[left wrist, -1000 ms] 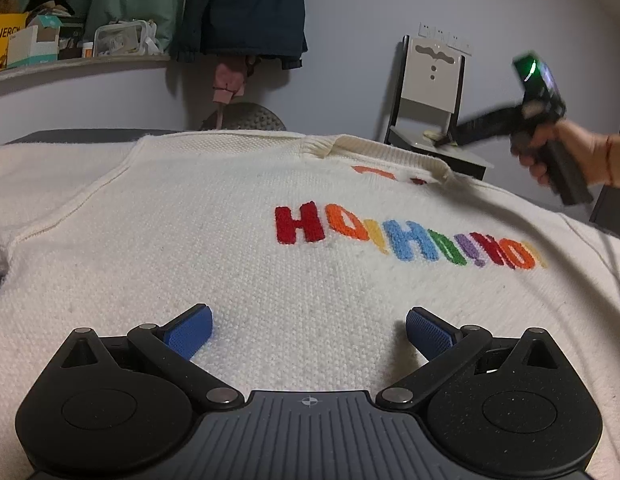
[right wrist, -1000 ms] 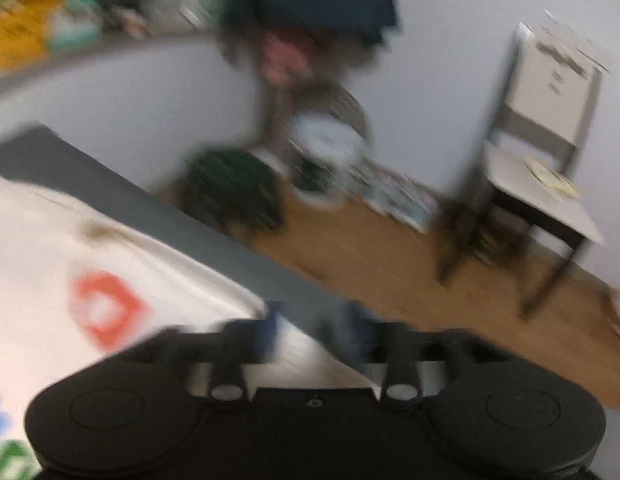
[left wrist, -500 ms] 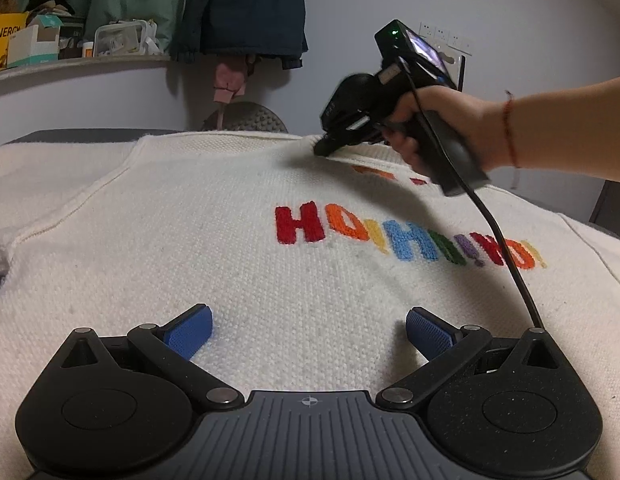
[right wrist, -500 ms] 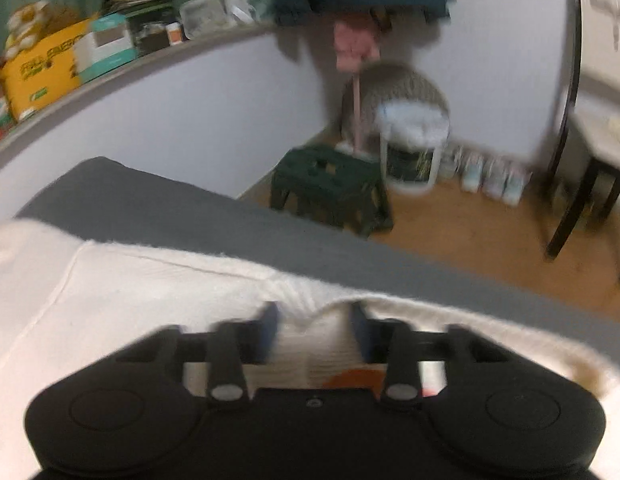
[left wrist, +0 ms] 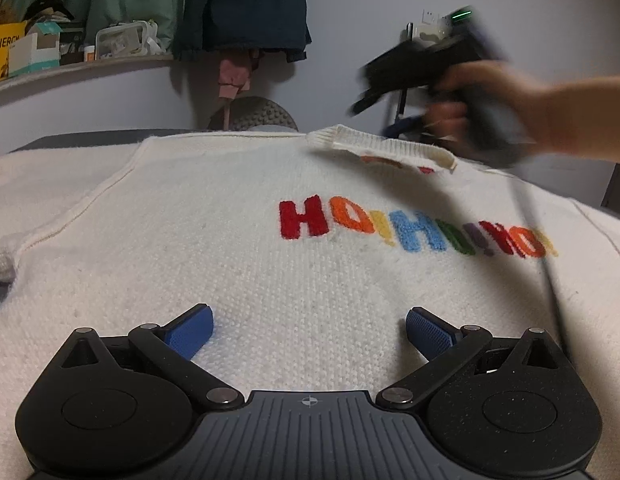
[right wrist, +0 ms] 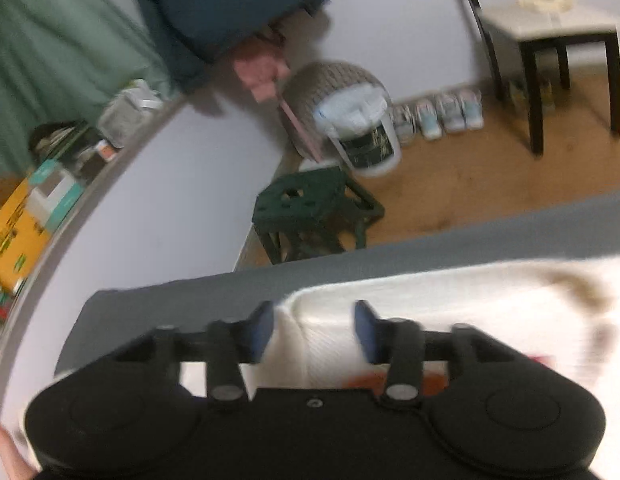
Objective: Fold clothes
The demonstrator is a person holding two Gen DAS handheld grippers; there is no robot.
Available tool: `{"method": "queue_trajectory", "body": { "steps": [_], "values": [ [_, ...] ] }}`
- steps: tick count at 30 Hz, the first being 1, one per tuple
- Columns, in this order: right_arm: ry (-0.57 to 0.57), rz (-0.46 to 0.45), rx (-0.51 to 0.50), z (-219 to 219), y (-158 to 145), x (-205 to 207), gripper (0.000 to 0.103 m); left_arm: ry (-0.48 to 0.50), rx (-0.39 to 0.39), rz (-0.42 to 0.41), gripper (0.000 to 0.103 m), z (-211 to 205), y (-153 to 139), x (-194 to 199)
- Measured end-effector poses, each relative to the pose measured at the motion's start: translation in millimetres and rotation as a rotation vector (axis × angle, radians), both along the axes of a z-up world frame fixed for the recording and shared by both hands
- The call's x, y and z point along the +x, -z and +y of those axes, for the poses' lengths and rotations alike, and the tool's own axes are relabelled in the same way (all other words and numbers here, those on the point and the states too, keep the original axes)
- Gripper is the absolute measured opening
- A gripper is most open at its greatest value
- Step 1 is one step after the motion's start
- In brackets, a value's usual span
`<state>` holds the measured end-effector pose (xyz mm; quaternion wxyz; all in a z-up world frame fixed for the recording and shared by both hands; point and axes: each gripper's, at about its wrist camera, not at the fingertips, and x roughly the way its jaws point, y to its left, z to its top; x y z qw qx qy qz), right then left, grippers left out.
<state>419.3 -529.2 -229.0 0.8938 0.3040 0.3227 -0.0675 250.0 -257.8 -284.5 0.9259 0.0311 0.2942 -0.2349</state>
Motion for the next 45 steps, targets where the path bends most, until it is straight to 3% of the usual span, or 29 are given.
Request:
{"method": "queue_trajectory", "body": {
  "steps": [2, 4, 6, 10, 15, 17, 19, 23, 26, 29, 33, 36, 40, 45],
  "values": [
    [0.026, -0.029, 0.001, -12.3, -8.5, -62.5, 0.052, -0.001, 0.025, 0.018, 0.103, 2.9, -7.9, -2.7],
    [0.052, -0.058, 0.002, -24.5, -17.0, -125.0, 0.076, -0.019, 0.037, 0.022, 0.103, 14.0, -25.1, -13.9],
    [0.079, -0.087, 0.004, -36.8, -25.5, -187.5, 0.083, -0.037, 0.041, 0.012, 0.103, 27.6, -46.6, -27.5],
    [0.146, -0.136, -0.010, -62.2, -39.2, -313.3, 0.083, -0.059, 0.051, -0.074, 0.103, 58.5, -119.0, -56.3],
    [0.383, -0.117, -0.049, -128.7, -24.6, -457.1, 0.081, -0.101, 0.055, -0.205, 0.103, 84.9, -247.7, -81.2],
    [0.494, -0.108, -0.082, -155.0, -21.9, -501.2, 0.081, -0.118, 0.045, -0.248, 0.103, 90.3, -299.6, -85.7],
    [0.612, -0.106, -0.053, -185.6, -16.7, -538.8, 0.077, -0.136, 0.038, -0.285, 0.103, 94.4, -348.4, -89.0],
    [0.838, -0.097, 0.028, -243.2, -0.5, -595.9, 0.068, -0.153, 0.107, -0.349, 0.103, 92.5, -400.8, -83.0],
    [0.947, -0.072, 0.060, -277.4, 11.2, -622.9, 0.061, -0.183, 0.165, -0.379, 0.103, 88.0, -408.9, -81.8],
    [1.034, -0.074, 0.149, -302.1, 28.1, -637.8, 0.061, -0.203, 0.189, -0.379, 0.103, 85.2, -406.6, -84.4],
    [1.040, -0.064, 0.211, -314.7, 53.5, -637.3, 0.055, -0.184, 0.166, -0.320, 0.103, 84.1, -396.2, -89.4],
    [1.029, -0.128, 0.221, -321.1, 66.4, -636.2, 0.053, -0.148, 0.130, -0.289, 0.103, 83.8, -384.3, -92.9],
    [0.984, -0.185, 0.261, -326.3, 76.4, -641.7, 0.028, -0.079, 0.112, -0.261, 0.103, 78.0, -358.2, -91.2],
    [1.032, -0.227, 0.301, -330.5, 89.9, -645.2, 0.017, 0.003, 0.051, -0.220, 0.103, 69.1, -313.1, -88.6]
  ]
}}
